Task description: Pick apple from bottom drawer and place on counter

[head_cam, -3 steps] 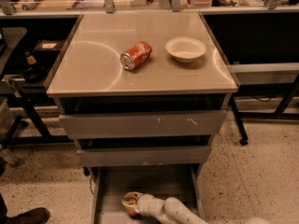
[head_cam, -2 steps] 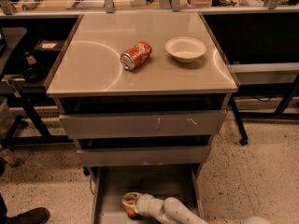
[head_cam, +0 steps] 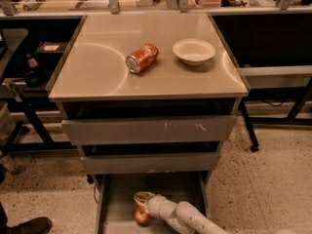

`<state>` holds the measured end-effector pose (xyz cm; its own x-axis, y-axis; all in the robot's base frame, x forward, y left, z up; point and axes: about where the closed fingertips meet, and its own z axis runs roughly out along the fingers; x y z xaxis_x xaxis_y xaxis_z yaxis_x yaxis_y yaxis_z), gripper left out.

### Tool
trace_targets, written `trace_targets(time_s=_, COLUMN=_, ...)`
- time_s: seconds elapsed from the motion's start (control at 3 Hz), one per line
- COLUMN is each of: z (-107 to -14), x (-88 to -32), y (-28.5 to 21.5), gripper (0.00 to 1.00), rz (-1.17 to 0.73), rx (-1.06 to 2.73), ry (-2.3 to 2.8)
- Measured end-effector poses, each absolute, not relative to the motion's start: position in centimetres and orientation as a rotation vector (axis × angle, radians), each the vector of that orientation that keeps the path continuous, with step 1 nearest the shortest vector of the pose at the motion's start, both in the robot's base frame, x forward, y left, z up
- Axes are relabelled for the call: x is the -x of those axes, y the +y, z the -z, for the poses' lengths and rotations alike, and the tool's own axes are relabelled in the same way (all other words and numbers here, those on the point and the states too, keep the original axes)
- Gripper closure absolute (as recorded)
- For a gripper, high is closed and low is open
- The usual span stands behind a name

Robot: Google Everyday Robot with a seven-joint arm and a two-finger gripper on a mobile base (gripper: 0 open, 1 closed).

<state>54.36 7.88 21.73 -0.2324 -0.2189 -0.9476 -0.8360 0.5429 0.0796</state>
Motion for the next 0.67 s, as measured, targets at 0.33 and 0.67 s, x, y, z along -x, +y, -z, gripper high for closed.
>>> trace_targets(time_s=0.33, z=-23.30, x=-55.09, y=7.00, gripper=1.00, rz=-0.728, rx=0.853, ry=1.754)
trace_targets(time_s=0.67, z=-23.62, x=-55.24, y=6.82, gripper=0.88, rz=-0.725, rx=0.848, ry=1.756)
